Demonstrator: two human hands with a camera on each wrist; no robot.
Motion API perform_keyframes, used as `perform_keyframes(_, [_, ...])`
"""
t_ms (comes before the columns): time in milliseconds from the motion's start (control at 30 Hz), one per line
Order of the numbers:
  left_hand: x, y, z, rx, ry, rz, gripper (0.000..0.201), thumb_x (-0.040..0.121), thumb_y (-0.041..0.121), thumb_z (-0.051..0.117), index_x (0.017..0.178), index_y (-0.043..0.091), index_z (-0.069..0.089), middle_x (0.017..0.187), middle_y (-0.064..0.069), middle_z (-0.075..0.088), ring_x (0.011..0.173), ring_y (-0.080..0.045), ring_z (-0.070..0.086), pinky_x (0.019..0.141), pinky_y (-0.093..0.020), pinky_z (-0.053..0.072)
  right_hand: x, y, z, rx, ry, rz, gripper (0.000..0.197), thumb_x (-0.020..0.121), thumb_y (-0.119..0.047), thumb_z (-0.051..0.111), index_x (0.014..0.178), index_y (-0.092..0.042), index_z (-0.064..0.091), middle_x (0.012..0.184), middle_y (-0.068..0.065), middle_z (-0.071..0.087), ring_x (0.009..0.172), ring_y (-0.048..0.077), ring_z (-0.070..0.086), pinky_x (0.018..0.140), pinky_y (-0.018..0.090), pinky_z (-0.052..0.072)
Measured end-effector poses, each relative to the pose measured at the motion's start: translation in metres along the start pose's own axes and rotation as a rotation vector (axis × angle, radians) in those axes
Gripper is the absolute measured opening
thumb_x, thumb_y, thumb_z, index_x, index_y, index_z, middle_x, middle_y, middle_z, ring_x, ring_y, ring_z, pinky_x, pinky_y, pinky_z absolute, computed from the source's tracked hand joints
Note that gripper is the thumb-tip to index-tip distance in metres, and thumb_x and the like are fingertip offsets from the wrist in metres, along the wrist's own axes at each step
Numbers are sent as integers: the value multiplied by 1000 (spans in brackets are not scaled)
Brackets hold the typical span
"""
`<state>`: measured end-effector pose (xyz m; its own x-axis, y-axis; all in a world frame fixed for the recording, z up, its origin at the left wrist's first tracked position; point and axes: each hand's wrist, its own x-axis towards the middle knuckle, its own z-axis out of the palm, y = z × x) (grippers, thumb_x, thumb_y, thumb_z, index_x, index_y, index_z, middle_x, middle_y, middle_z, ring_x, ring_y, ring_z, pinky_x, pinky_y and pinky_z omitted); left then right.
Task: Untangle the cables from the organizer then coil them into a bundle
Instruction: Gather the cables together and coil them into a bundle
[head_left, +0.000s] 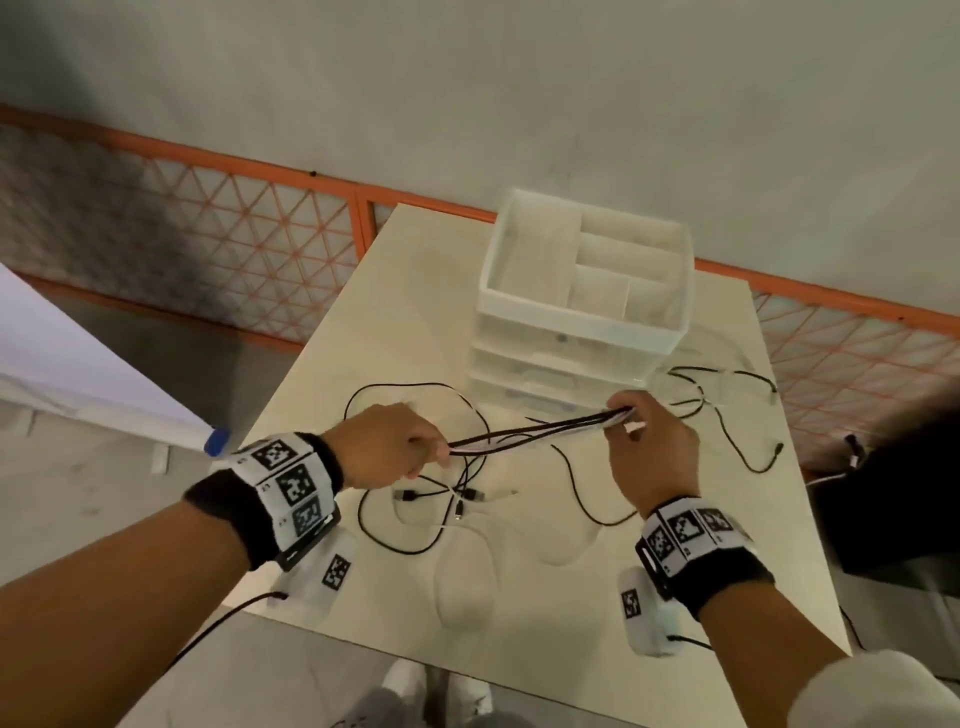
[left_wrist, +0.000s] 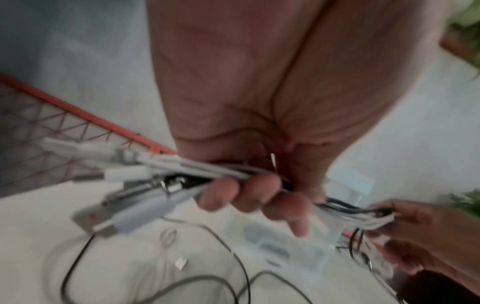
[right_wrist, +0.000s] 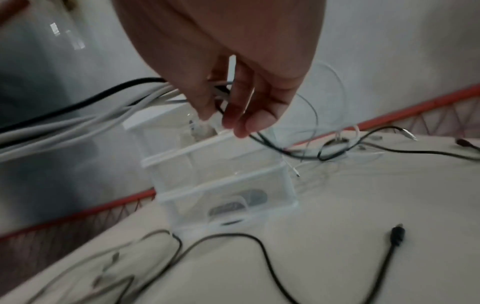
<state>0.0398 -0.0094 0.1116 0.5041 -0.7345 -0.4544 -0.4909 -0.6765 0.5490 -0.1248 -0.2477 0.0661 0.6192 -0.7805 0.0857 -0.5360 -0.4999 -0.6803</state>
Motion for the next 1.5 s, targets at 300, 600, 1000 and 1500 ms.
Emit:
perform_keyframes(300, [14,-9,28,-265,281,-110,29,101,21,46,92,15,73,66,13,54,52,-2,52,47,-10,35,-54,18,51,-170,-505,-42,25,90,-30,68,114,-29,65,94,-14,71,82,12,63,85,31,53])
perform_keyframes(600, [8,-9,31,-173,118,-56,41,98,41,53,67,15,46,65,-1,49,61,-15,46,57,-30,33,-87,3,103,-494,-774,-120,18,93,-32,53,106,-24,63,115,1,61,103,27,62,82,30,45])
perform_keyframes(1000, [13,9,13,-700,221,78,25,102,27,50,81,15,56,82,-4,77,51,-11,37,50,-26,30,-21,-87,-27,159,-375,-281,10,97,-21,64,89,-23,70,71,-3,74,47,-2,52,52,9,38])
perform_keyframes(1500, [26,28,15,-914,80,126,30,104,25,46,77,13,52,60,1,50,63,-19,46,67,-33,36,16,-89,-77,324,105,-165,7,97,-27,65,91,-28,68,67,-2,74,44,2,54,57,26,44])
